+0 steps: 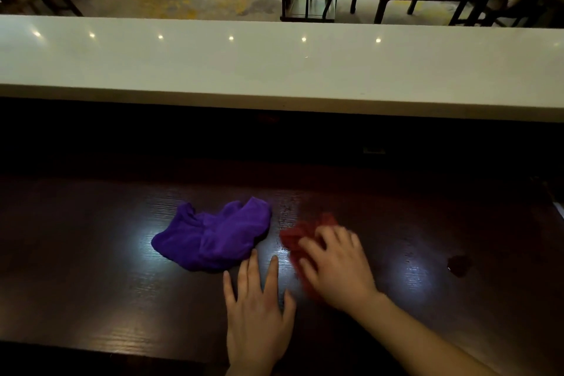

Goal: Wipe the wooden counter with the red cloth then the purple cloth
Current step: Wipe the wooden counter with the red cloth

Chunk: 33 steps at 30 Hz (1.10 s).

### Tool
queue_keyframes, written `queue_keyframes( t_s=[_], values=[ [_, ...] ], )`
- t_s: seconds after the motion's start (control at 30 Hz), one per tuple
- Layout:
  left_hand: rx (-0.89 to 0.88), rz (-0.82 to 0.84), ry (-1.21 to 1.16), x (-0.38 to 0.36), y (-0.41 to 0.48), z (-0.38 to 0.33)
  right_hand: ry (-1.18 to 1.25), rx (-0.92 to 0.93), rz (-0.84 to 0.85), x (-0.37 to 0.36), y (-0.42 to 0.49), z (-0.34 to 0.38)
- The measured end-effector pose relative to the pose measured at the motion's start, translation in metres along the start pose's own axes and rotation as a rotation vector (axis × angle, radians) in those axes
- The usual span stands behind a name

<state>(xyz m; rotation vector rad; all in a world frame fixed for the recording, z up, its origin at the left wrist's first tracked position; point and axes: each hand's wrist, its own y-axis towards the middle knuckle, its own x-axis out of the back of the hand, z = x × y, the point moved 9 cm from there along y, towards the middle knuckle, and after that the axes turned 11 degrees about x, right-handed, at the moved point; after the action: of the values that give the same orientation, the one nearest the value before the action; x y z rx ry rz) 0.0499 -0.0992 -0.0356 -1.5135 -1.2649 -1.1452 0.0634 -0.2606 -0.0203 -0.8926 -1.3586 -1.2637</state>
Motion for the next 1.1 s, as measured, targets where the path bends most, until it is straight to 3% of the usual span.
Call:
queue_keyframes(
  t_s=[0.1,0.2,0.27,0.43,0.5,0.57,0.7,0.77,0.87,0.97,1.1],
  values=[
    [0.001,-0.008,-0.010,0.002,-0.001,-0.001,-0.020,-0.302,-0.063,0.007,0.031,-0.061],
    [0.004,-0.009,-0.007,0.002,-0.001,-0.001,0.054,-0.408,-0.012,-0.005,0.065,-0.085],
    [0.006,-0.002,0.002,0.001,-0.001,-0.001,0.097,-0.358,0.041,-0.015,0.081,-0.079],
    [0.010,-0.003,0.005,0.002,0.000,-0.001,0.110,0.105,0.122,-0.015,0.048,-0.006],
    [-0.001,-0.015,-0.002,0.002,0.000,-0.001,0.110,0.203,0.126,-0.013,0.013,0.002],
    [-0.010,-0.029,-0.013,0.002,-0.001,-0.001,0.062,0.169,0.117,-0.012,0.004,-0.022],
    [-0.009,-0.035,-0.020,0.001,0.000,-0.001,0.041,-0.221,0.097,-0.006,0.048,-0.075],
    [-0.003,-0.031,-0.015,0.000,0.000,-0.002,0.063,-0.293,0.112,-0.011,0.066,-0.065],
    [0.000,-0.027,-0.008,0.000,0.000,0.000,0.080,-0.111,0.129,-0.015,0.054,-0.015],
    [0.002,-0.015,0.015,-0.002,0.000,0.002,0.120,0.088,0.112,-0.010,-0.014,0.021],
    [0.004,-0.037,0.004,0.000,-0.002,0.001,0.081,0.014,0.092,0.008,-0.069,-0.037]
  ],
)
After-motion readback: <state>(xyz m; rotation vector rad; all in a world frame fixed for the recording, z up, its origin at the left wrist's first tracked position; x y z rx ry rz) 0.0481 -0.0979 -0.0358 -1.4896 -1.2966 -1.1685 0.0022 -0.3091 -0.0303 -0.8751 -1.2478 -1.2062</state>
